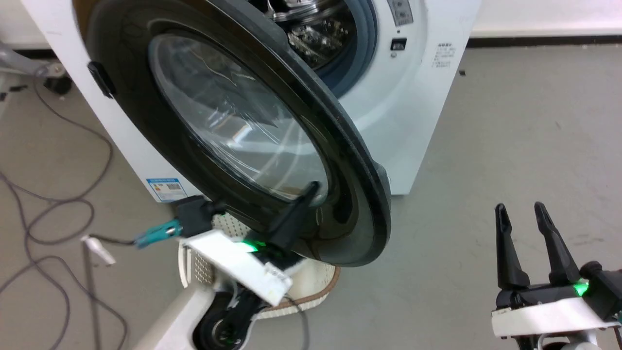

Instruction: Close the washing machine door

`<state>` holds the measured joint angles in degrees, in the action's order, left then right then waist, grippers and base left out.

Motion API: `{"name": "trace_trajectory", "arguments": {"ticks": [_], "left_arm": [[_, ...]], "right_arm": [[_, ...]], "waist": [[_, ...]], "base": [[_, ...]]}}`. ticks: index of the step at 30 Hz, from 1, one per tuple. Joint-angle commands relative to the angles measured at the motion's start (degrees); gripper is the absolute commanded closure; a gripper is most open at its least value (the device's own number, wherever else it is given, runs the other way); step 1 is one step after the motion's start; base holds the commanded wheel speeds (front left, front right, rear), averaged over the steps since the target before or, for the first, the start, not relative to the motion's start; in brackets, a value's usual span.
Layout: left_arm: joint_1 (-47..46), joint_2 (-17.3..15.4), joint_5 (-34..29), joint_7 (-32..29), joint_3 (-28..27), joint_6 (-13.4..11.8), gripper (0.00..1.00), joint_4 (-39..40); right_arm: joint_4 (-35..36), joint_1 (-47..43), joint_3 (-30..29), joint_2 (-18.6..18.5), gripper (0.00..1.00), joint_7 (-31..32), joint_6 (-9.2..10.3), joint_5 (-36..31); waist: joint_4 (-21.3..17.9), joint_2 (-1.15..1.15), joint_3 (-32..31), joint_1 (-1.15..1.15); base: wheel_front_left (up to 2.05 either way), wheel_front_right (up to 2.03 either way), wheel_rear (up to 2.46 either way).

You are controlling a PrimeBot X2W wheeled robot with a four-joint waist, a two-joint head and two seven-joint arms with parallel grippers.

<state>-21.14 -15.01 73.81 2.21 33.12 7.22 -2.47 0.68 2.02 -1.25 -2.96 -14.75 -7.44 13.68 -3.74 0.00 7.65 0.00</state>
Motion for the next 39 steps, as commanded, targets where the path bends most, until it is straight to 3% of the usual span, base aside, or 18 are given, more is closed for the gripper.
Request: {"name": "trace_trajectory", "arguments": {"ticks": [1,2,6,14,17,21,22,23,24,25,28,32,39], "left_arm": [[0.91,-1.79,-2.95,2.97,0.42,0.26,0.56,-0.89],[1.25,-2.66,-5.0,5.2,0.16,0.26,0.02,-1.95],[1.6,-5.02,-14.88,11.37,-2.04,-3.7,0.0,-4.98],[6.11,-9.4,-40.03,12.75,-12.34,-21.26,0.0,0.87],[10.84,-10.23,-45.34,12.77,-17.01,-26.18,0.0,4.25],[16.88,-12.0,-51.36,12.77,-20.61,-30.89,0.0,6.04],[18.04,-11.64,-52.2,12.77,-21.39,-31.99,0.0,6.89],[19.28,-11.4,-52.95,12.77,-21.93,-32.77,0.0,7.63],[20.46,-11.22,-53.56,12.77,-22.15,-33.24,0.0,8.09],[21.35,-10.7,-53.75,12.78,-22.45,-33.52,0.0,8.67],[22.95,-10.15,-54.45,12.78,-22.63,-33.69,0.0,9.08],[24.18,-8.0,-54.6,12.78,-23.55,-32.26,0.0,8.7],[24.62,-4.08,-56.47,12.78,-24.33,-28.67,0.0,7.38]], "right_arm": [[0.26,-0.86,-0.2,0.08,0.0,-0.25,-0.05,0.5],[0.44,-1.07,-0.42,0.08,0.0,-0.25,-0.05,0.59],[1.73,-1.43,-1.48,0.08,0.0,-0.25,-0.05,0.55],[6.4,1.16,-1.69,0.08,0.0,-0.25,-0.05,1.43],[8.91,2.86,-1.02,0.08,0.0,-0.25,-0.05,2.51],[12.33,4.88,0.95,0.08,0.0,-0.25,-0.05,4.12],[13.29,5.48,1.61,0.08,0.42,-0.25,-0.05,4.32],[14.28,6.1,2.26,0.08,0.64,-0.25,-0.05,4.36],[15.2,6.72,3.11,0.08,0.87,-0.25,-0.05,4.4],[15.85,7.24,4.46,0.08,1.0,-0.25,-0.05,4.71],[17.21,8.46,6.92,0.08,1.0,-0.25,-0.05,5.93],[17.59,10.75,15.62,-0.57,1.0,-0.25,-0.05,7.62],[14.1,13.7,34.42,-10.92,1.0,-0.25,-0.05,5.94]], "waist": [[0.75,0.0,-1.33,0.0],[1.09,0.0,-1.83,0.0],[2.61,0.0,-3.29,0.0],[5.22,0.0,-5.08,0.0],[5.93,0.0,-5.58,0.0],[7.41,0.0,-6.13,0.0],[7.84,0.0,-6.27,0.0],[8.19,0.0,-6.36,0.0],[8.62,0.0,-6.45,0.0],[9.07,0.0,-6.55,0.0],[9.85,0.0,-6.62,0.0],[11.12,0.0,-6.58,0.0],[12.37,0.0,-6.7,0.0]], "base": [[0.0,0.0,0.0],[0.0,0.0,0.0],[0.0,0.0,0.0],[0.0,0.0,0.0],[0.0,0.0,0.0],[0.0,0.0,0.0],[0.0,0.0,0.0],[0.0,0.0,0.0],[0.0,0.0,0.0],[0.0,0.0,0.0],[0.0,0.0,0.0],[0.0,0.0,0.0],[0.0,0.0,0.0]]}}
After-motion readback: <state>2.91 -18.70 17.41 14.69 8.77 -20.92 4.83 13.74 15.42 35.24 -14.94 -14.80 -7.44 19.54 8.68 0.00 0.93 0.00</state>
